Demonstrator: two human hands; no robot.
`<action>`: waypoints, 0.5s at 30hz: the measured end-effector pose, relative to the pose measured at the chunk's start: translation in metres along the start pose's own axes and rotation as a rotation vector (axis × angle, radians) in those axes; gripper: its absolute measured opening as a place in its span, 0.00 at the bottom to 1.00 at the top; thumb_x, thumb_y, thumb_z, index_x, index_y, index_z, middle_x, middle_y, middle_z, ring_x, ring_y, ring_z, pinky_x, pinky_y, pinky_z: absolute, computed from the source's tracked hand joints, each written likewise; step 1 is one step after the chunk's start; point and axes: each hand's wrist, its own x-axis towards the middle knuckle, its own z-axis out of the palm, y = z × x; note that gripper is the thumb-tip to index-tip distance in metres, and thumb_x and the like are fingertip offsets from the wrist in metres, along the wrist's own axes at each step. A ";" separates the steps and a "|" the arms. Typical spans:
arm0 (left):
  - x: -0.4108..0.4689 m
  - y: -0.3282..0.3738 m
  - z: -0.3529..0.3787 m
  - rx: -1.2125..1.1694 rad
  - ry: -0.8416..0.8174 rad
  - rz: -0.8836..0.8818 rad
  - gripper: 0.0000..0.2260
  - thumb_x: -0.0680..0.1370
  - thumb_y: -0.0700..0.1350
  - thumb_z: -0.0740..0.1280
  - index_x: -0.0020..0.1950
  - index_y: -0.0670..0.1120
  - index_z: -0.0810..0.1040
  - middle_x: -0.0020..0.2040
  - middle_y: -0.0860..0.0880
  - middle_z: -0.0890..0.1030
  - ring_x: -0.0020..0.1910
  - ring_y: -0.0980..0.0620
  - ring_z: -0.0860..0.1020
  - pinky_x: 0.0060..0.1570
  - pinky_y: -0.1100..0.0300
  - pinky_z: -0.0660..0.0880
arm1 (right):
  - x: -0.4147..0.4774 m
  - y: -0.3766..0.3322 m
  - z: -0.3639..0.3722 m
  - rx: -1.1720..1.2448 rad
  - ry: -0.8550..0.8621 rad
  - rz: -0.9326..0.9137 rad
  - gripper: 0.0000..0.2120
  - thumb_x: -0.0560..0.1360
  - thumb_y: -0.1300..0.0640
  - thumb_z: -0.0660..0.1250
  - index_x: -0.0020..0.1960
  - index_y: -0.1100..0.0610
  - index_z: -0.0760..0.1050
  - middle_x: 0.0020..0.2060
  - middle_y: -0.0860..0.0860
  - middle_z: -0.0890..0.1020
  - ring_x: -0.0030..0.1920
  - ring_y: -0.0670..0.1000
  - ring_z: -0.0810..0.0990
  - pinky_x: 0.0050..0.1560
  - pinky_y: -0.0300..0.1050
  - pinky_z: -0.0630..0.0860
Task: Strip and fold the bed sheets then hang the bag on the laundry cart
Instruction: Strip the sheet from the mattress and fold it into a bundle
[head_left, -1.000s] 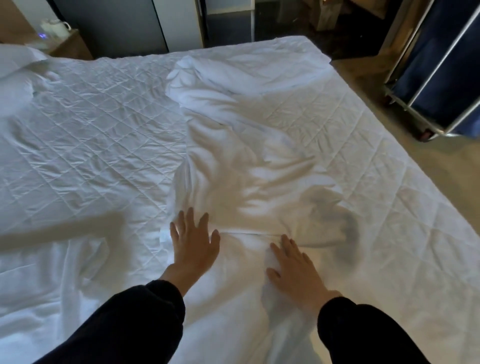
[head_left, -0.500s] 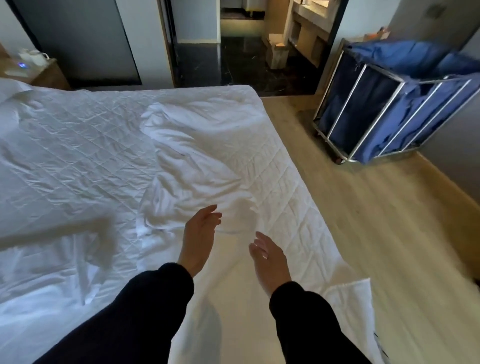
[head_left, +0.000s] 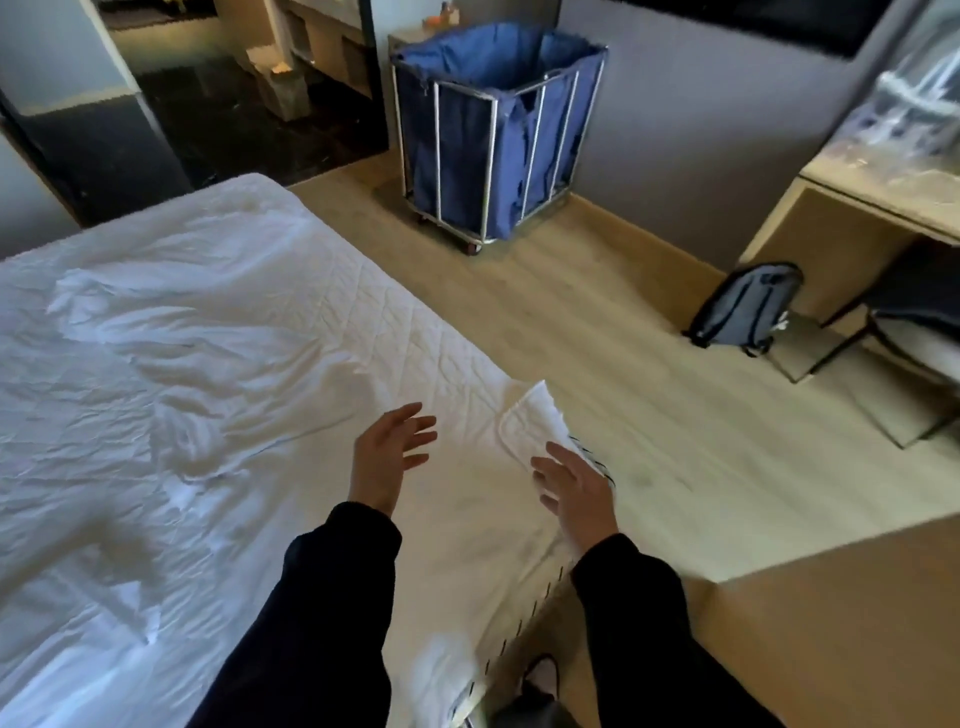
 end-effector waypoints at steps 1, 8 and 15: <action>-0.005 -0.002 0.008 0.008 -0.026 -0.004 0.10 0.81 0.38 0.58 0.56 0.44 0.78 0.51 0.42 0.83 0.51 0.43 0.81 0.47 0.52 0.76 | -0.006 0.000 -0.014 0.045 0.045 0.001 0.09 0.79 0.64 0.61 0.57 0.57 0.76 0.49 0.56 0.81 0.53 0.54 0.79 0.51 0.46 0.72; -0.025 0.000 0.076 0.017 -0.168 0.016 0.10 0.81 0.38 0.58 0.56 0.45 0.78 0.52 0.42 0.83 0.51 0.43 0.81 0.49 0.50 0.77 | -0.028 0.005 -0.107 0.252 0.267 -0.013 0.15 0.80 0.61 0.61 0.65 0.61 0.72 0.53 0.55 0.81 0.57 0.55 0.79 0.64 0.54 0.71; 0.005 0.003 0.169 0.085 -0.285 0.045 0.12 0.75 0.45 0.63 0.57 0.47 0.79 0.53 0.46 0.84 0.54 0.46 0.82 0.53 0.50 0.76 | 0.011 -0.017 -0.185 0.318 0.402 -0.105 0.15 0.80 0.60 0.59 0.66 0.59 0.71 0.55 0.53 0.81 0.60 0.54 0.78 0.65 0.54 0.71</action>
